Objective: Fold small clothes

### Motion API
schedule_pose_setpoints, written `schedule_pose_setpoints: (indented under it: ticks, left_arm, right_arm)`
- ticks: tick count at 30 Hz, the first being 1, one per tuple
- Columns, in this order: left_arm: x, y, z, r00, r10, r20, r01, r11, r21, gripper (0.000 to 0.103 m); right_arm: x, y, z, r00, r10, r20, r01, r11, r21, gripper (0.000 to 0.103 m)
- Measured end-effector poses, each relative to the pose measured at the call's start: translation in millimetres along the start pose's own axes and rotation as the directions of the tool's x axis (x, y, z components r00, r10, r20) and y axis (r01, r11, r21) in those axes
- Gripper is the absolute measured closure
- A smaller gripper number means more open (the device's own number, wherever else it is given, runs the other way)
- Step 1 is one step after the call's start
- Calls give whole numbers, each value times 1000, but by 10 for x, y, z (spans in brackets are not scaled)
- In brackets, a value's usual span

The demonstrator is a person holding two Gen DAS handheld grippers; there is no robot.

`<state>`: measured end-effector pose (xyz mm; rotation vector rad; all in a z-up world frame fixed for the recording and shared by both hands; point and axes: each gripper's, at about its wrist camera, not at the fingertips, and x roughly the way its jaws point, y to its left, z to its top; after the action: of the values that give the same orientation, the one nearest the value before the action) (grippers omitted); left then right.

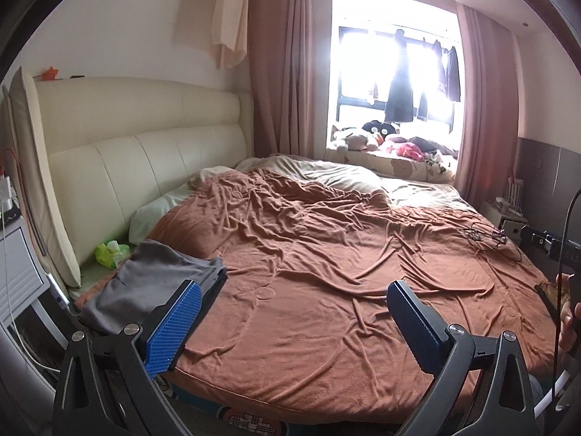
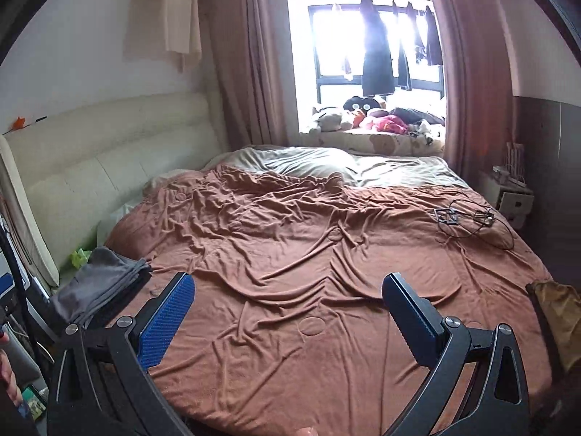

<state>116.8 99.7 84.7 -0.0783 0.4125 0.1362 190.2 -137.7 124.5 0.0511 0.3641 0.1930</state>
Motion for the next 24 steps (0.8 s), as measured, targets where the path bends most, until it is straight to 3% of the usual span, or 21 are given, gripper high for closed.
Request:
schedule_pose_setpoints:
  ticks: [7, 13, 24]
  left_arm:
    - [-217, -211, -137, 1000, -20, 24, 20, 1000, -2, 0]
    - [-410, -341, -240, 998, -46, 37, 46, 999, 6, 0]
    - [-688, -477, -540, 998, -53, 46, 51, 998, 26, 0]
  right_arm:
    - [-279, -83, -187, 999, -16, 34, 17, 1000, -10, 0]
    - [-482, -227, -367, 999, -38, 24, 37, 998, 40, 0]
    - [-799, -266, -669, 997, -79, 20, 78, 997, 21, 0]
